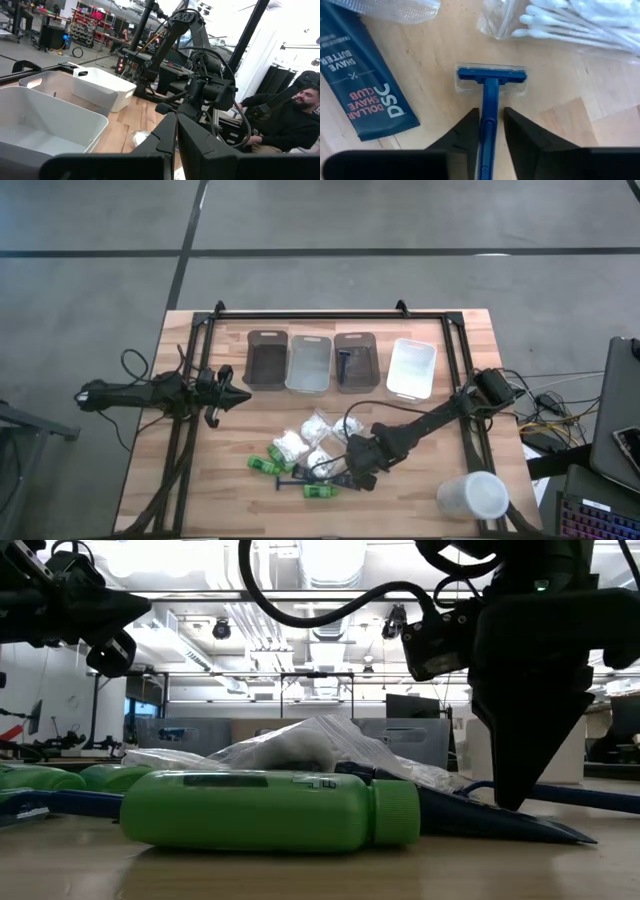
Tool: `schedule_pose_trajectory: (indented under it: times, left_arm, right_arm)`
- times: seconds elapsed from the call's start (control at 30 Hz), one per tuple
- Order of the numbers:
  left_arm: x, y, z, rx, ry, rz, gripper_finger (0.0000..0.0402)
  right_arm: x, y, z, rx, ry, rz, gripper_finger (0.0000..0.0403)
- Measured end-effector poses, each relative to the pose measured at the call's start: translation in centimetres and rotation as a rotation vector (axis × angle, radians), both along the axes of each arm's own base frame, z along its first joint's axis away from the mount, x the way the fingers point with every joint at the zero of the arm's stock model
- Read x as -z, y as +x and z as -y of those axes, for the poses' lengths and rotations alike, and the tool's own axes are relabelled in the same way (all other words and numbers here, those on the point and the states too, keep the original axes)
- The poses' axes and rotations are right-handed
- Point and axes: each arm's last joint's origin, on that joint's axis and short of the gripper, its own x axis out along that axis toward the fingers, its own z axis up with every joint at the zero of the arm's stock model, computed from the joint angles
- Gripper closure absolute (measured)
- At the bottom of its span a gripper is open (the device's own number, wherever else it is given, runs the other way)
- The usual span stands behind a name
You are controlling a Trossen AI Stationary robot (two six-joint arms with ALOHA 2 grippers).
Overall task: Pick & Place Travel size toiletries
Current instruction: Put the blue razor into the right black bin
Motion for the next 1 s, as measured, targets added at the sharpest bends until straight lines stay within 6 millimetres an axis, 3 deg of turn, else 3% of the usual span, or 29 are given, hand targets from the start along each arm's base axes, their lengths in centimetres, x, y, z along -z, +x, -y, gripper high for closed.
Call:
schedule_pose_trajectory:
  times: [0.2, 0.53, 0.8, 1.0]
  left_arm:
    - [0.0, 0.0, 0.0, 0.0, 0.0, 0.0, 0.0383]
    - [0.0, 0.0, 0.0, 0.0, 0.0, 0.0, 0.0383]
    - [0.0, 0.0, 0.0, 0.0, 0.0, 0.0, 0.0383]
    - [0.1, 0.0, 0.0, 0.0, 0.0, -0.007, 0.0383]
  right_arm:
    - [-0.1, 0.0, -0.1, 0.118, 0.028, -0.001, 0.0374]
    - [-0.8, 0.3, -0.2, 0.372, 0.053, 0.059, 0.0358]
    - [-4.6, 0.0, 1.1, 0.781, -0.066, 0.39, 0.0373]
    - [-7.0, 0.3, 4.6, 0.951, -0.167, 0.554, 0.0373]
